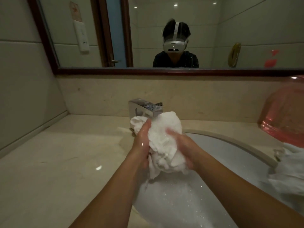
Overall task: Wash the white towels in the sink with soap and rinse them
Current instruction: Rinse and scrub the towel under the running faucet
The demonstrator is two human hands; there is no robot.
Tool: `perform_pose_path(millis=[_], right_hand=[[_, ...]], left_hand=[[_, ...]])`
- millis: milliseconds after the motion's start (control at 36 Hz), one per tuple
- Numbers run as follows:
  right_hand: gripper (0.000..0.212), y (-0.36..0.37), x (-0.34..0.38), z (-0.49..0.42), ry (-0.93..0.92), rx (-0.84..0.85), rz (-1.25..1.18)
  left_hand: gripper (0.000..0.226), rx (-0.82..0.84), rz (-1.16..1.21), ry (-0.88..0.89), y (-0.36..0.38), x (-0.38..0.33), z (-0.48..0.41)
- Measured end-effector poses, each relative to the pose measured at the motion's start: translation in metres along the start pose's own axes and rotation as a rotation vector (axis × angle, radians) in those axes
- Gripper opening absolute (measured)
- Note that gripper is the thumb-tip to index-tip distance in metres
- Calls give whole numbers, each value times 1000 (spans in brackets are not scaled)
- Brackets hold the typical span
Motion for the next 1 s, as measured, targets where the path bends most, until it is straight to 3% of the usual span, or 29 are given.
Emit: perform_pose_path(millis=[111,167,250,333,556,639,694,806,917,1000], right_hand=[[32,-10,13,0,-186,-159,163],[27,-11,22,1,-297,-197,242],[31,-9,32,4,-403,-186,319],[39,-11,34,9,-397,-213,235],[42,-5,29,5,-396,-285,226],[31,-7,27,5,-418,-355,277],[37,-10,21,5,-373,-417,256],[38,-16,15,7,-304,-484,220],[27,-15,26,8,-381,-473,273],[42,-13,25,6,-359,-479,308]], left_hand=[[77,-74,-65,13,-13,3,-2],[62,-85,-79,16,-14,0,2],[45,66,-17,-20,0,-2,8],[56,119,-3,-29,2,1,7],[105,-39,-42,46,-11,2,-12],[85,-55,-52,50,-10,-1,-6],[70,-73,-76,52,-9,-1,-3],[79,-88,-116,76,-4,-3,0],[61,-106,-134,107,-4,-5,2],[60,-131,-132,84,-7,-5,0]])
Point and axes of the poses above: each hand's wrist, its own z-axis away from the middle knuckle, its own y-axis out of the palm, x = y × z, the point moved 7 cm from there along -z, towards the middle knuckle, and after that the axes turned 10 degrees about -y, right-handed, at the moved point
